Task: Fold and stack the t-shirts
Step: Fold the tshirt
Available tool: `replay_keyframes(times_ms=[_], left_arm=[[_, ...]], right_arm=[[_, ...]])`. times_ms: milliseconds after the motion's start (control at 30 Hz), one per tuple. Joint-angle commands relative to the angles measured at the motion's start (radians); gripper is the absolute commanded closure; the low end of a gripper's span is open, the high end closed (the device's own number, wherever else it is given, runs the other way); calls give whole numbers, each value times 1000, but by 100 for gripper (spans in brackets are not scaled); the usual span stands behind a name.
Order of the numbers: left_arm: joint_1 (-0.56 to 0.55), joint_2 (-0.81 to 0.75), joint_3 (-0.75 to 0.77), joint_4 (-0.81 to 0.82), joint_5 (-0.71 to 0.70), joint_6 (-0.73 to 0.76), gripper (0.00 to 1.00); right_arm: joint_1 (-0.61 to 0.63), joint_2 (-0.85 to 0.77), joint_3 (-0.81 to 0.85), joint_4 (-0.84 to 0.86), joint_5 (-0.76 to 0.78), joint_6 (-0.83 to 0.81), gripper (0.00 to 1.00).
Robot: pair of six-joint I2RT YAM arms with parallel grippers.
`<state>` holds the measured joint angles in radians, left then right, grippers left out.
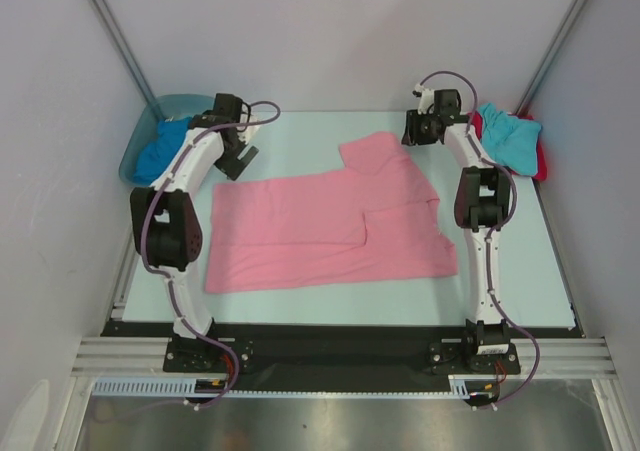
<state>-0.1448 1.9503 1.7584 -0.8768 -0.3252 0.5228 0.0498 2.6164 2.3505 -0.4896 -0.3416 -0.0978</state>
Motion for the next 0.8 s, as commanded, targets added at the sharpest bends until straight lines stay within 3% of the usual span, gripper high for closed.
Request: replay_keyframes(times_ms=[0,133,267,533,767], left_arm=[[-2,71,21,27,52,-20,12],[8,146,62,36,132,-52,25],[8,186,90,39,179,-61,25],[33,252,119,58,74,-76,28],[92,320,191,-33,146,-135,28]], right_arm=[[-7,-82,1,-38,-11,-48,52],[-2,-125,-14,-66,19,-89,50],[-2,-151,-25,-83,53,-118,50],[2,-191,-74,-87,67,-134,49],[15,-214,-79,-92,75,-143,49]])
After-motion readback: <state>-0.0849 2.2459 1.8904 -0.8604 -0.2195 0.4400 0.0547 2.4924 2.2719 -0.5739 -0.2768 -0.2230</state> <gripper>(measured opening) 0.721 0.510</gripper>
